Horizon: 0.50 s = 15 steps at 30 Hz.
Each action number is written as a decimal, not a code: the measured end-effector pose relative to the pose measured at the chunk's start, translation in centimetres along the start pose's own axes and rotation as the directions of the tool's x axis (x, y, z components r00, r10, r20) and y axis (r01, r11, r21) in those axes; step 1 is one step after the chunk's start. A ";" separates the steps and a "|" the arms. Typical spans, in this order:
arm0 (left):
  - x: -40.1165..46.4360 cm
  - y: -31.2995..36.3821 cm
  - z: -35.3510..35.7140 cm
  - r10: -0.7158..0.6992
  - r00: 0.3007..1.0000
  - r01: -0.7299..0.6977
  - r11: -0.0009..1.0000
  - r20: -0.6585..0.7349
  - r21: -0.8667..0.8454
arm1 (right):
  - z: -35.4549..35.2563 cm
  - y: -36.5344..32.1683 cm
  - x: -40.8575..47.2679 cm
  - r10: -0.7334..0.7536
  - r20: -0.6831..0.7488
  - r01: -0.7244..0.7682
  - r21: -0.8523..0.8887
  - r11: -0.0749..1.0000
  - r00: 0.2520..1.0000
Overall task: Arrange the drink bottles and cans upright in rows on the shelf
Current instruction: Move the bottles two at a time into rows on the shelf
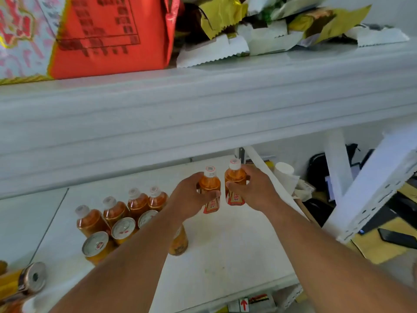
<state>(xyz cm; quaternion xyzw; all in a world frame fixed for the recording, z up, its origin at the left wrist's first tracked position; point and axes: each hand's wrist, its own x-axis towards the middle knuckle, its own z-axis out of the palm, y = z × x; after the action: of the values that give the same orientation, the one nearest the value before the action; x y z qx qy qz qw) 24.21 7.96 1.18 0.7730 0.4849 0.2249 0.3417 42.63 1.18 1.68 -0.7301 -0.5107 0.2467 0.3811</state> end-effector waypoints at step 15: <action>7.0 -1.6 5.3 -0.100 0.994 0.095 0.988 -0.034 -0.118 | 1.8 2.9 8.2 0.076 0.128 -0.057 -0.146 0.988 0.989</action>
<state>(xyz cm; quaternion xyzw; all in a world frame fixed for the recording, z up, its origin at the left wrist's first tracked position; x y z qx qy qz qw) 29.87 13.15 -3.36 0.7224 0.5150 0.2510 0.3872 45.83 8.79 -1.51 -0.7539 -0.5266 0.2706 0.2848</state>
